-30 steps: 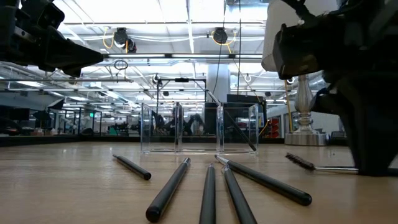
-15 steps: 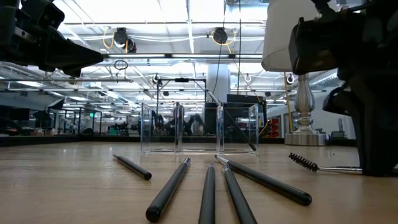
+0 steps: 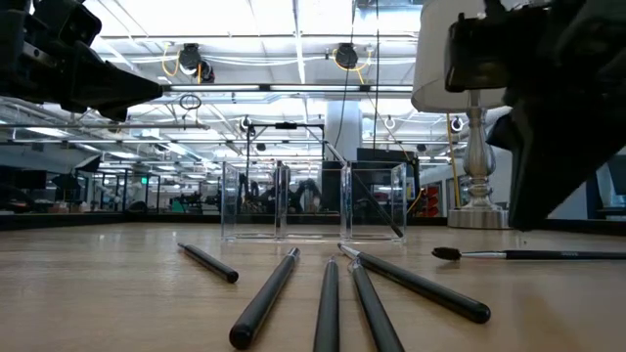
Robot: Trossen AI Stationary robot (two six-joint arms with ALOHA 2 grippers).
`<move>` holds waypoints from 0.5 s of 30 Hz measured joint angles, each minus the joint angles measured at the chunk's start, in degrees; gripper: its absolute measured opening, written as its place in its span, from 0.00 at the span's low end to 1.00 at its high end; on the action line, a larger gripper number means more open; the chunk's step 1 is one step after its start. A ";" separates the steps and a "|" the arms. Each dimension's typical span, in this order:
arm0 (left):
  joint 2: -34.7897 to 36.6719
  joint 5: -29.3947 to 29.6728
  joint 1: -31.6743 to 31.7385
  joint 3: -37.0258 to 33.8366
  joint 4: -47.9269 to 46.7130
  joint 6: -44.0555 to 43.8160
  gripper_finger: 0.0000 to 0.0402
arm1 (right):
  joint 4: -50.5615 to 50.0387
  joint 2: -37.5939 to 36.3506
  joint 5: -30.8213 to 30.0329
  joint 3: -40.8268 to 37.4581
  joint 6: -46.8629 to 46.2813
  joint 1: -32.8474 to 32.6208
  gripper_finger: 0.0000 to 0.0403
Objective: Pick & Place Makeup Supplies
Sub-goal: Put the makeup brush into the transparent organizer
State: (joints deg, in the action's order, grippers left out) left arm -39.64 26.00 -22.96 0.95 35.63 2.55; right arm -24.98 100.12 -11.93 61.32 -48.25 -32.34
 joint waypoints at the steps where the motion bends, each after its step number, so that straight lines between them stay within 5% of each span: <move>1: 0.00 0.00 0.02 0.00 -0.01 -0.01 0.13 | -0.13 -0.10 0.44 0.01 0.77 -0.02 0.00; 7: 0.00 0.07 0.01 0.00 0.07 0.31 0.13 | -16.85 -0.88 10.00 7.81 5.36 2.76 0.00; 15: 0.00 1.59 0.01 0.00 0.10 1.62 0.13 | -39.10 11.05 13.49 30.30 21.30 7.09 0.00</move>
State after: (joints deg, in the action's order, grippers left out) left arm -39.64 27.59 -22.95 0.95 35.73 4.16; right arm -64.08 111.16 1.56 91.62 -26.96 -25.24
